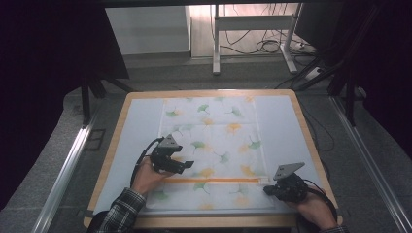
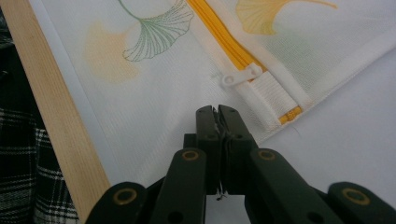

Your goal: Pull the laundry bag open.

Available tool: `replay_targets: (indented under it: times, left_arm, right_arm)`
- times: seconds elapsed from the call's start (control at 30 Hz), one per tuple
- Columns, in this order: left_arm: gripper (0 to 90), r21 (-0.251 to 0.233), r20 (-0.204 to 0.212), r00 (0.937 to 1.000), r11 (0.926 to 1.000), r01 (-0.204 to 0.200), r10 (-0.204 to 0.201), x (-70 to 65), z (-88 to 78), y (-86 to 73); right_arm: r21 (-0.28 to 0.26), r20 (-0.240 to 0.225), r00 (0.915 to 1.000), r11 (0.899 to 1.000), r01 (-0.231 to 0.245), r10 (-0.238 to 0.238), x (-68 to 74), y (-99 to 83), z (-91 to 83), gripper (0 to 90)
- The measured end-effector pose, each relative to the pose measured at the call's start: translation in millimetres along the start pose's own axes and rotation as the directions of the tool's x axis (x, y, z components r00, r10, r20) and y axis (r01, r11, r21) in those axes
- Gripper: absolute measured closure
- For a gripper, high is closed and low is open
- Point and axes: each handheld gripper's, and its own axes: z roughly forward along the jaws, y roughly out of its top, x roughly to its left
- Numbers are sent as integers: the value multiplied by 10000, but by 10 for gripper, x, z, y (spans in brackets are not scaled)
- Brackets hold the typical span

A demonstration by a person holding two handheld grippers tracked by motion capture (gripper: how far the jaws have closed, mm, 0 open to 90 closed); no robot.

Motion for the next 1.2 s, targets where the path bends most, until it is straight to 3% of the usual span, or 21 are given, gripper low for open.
replay_targets:
  times: [0.23, 0.27, 0.33, 0.37, 0.5, 0.57, 0.7, 0.77, 0.8, 0.83, 0.9, 0.93, 1.03, 1.07, 1.2]
  left_arm:
    - [306, -52, 566, 9969, 9985, -543, 545, -199, 155, 168]
    - [324, -73, 817, 9935, 9968, -791, 794, -264, 221, 220]
    - [350, -115, 914, 9920, 9962, -868, 875, -312, 271, 250]
    - [372, -146, 1174, 9880, 9950, -991, 1002, -384, 354, 297]
    - [434, -63, 1407, 9819, 9919, -1268, 1264, -481, 460, 364]
    - [483, -131, 1652, 9750, 9889, -1482, 1483, -581, 556, 435]
    - [515, -256, 1866, 9673, 9851, -1702, 1720, -698, 657, 518]
    - [512, -323, 1975, 9621, 9822, -1851, 1878, -772, 720, 562]
    - [494, -367, 2109, 9557, 9786, -2023, 2054, -856, 794, 611]
    - [479, -367, 2109, 9557, 9786, -2023, 2054, -856, 794, 611]
    - [473, -315, 2187, 9481, 9728, -2297, 2309, -933, 873, 656]
    - [461, -315, 2271, 9394, 9660, -2566, 2569, -1011, 962, 700]
    - [461, -361, 2353, 9350, 9637, -2646, 2655, -1066, 1029, 727]
    - [461, -322, 2418, 9292, 9594, -2801, 2794, -1126, 1111, 756]
    - [461, -303, 2549, 9239, 9574, -2872, 2852, -1183, 1204, 771]
  right_arm:
    - [10, 40, 10000, 10000, 70, -70, 13, 0, 3, 879]
    - [9, 19, 10000, 10000, 38, -38, 9, -1, 2, 879]
    - [11, -10, 10000, 10000, 56, -56, 3, -2, 1, 879]
    - [-5, -81, 9999, 10000, -66, 66, -7, -2, 2, 878]
    - [1, -103, 9999, 10000, -84, 84, -9, -3, 2, 879]
    - [-27, -76, 10000, 10000, -43, 43, -6, -4, 3, 878]
    - [-30, -45, 10000, 10000, 6, -6, -2, -4, 4, 878]
    - [-27, -37, 10000, 10000, 15, -15, -2, -4, 4, 878]
    - [-25, -23, 10000, 10000, 64, -64, 2, -5, 3, 879]
    - [-25, -23, 10000, 10000, 64, -64, 2, -5, 3, 879]
    - [-12, 10, 10000, 10000, 88, -88, 8, -5, 3, 878]
    - [-23, 24, 9999, 9999, 118, -118, 8, -5, 3, 878]
    - [-29, 20, 9999, 9999, 113, -113, 6, -6, 3, 879]
    - [-26, 14, 10000, 10000, 90, -90, 6, -6, 3, 878]
    - [-23, 13, 10000, 10000, 82, -82, 7, -6, 3, 878]
